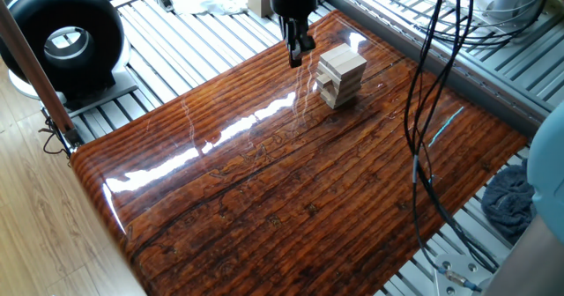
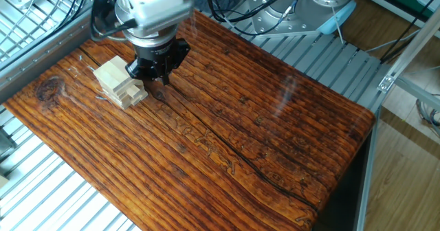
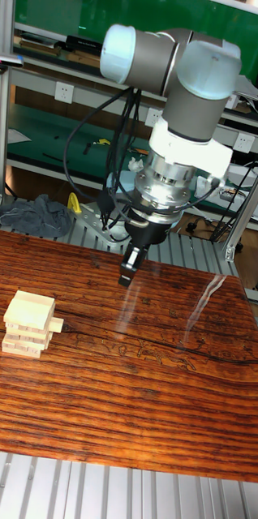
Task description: Play Jenga
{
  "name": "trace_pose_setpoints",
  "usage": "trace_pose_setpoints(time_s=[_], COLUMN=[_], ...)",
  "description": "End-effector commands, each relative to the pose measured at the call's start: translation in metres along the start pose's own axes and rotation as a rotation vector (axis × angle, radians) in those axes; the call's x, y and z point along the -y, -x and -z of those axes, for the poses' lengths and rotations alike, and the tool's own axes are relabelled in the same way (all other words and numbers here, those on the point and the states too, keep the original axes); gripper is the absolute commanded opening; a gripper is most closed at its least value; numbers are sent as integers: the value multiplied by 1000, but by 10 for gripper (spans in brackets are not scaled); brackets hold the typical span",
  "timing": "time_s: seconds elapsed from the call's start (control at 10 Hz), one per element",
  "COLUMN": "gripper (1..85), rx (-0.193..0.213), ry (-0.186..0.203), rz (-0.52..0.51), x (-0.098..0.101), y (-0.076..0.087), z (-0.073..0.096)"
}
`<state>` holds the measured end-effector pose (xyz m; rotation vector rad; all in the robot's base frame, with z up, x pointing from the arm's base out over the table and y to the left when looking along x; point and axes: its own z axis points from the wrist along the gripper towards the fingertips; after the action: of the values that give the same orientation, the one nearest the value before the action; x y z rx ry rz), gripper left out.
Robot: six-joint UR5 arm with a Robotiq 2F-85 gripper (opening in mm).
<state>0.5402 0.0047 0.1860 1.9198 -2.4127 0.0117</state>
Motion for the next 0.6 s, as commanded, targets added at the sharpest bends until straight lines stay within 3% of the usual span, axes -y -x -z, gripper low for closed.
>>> trace_pose_setpoints(time_s=[0.0, 0.2, 0.4, 0.5], gripper=[133, 153, 393, 413], rx=[53, 31, 15, 13], ry=[-3, -1, 13, 11], rz=[162, 146, 141, 149], x=[-2, -7, -15, -17], y=[-4, -24, -38, -43], z=[-12, -21, -26, -29])
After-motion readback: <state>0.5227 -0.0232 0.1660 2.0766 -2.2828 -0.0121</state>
